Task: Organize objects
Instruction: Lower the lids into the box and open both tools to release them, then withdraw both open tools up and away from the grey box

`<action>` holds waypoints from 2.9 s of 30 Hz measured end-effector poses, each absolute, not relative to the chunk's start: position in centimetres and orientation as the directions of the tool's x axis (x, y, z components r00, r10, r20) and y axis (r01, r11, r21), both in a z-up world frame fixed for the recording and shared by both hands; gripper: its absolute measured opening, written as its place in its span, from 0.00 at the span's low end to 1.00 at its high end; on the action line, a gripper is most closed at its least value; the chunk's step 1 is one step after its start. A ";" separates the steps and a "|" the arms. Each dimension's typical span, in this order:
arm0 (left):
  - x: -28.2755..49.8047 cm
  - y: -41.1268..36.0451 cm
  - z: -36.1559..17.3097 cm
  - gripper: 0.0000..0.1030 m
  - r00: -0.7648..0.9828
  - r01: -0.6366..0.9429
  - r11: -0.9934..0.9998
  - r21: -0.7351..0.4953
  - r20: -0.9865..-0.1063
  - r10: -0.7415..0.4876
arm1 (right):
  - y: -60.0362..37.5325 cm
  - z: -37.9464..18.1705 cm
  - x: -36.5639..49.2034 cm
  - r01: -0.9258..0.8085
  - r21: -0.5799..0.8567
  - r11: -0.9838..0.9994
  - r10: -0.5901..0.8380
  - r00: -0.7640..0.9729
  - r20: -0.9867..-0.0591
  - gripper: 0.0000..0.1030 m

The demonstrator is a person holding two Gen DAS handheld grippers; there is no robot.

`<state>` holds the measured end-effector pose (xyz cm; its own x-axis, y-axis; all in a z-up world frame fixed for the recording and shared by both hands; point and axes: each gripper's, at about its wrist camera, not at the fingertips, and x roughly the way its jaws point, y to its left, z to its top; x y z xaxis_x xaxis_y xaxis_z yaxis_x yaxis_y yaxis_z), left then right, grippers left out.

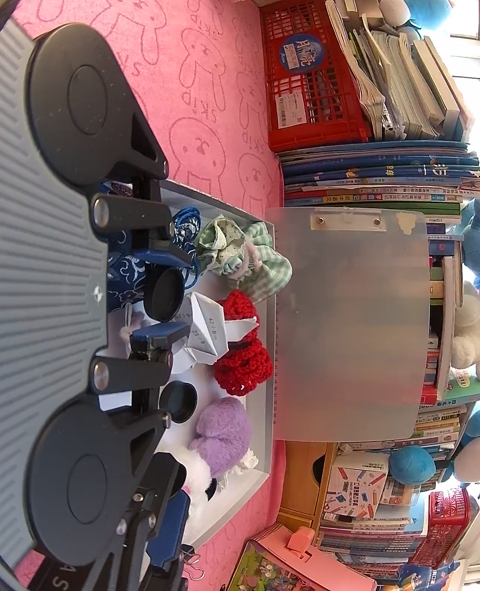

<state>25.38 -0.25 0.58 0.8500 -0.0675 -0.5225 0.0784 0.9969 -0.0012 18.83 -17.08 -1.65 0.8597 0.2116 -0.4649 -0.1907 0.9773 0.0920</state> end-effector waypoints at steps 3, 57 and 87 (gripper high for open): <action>25.4 -0.4 0.4 0.37 0.850 0.082 0.997 0.010 -0.523 -0.064 | -16.6 -2.1 18.4 -0.226 0.079 0.971 0.236 0.847 -0.476 0.38; 16.5 -0.5 2.9 0.99 0.846 0.106 0.994 0.017 -0.527 -0.081 | -19.3 -1.0 12.1 -0.151 0.049 0.987 0.156 0.865 -0.477 1.00; 13.9 0.8 -1.6 1.00 0.777 0.032 0.999 0.004 -0.629 -0.022 | -20.2 -4.4 11.2 -0.088 0.018 0.996 0.080 0.772 -0.631 1.00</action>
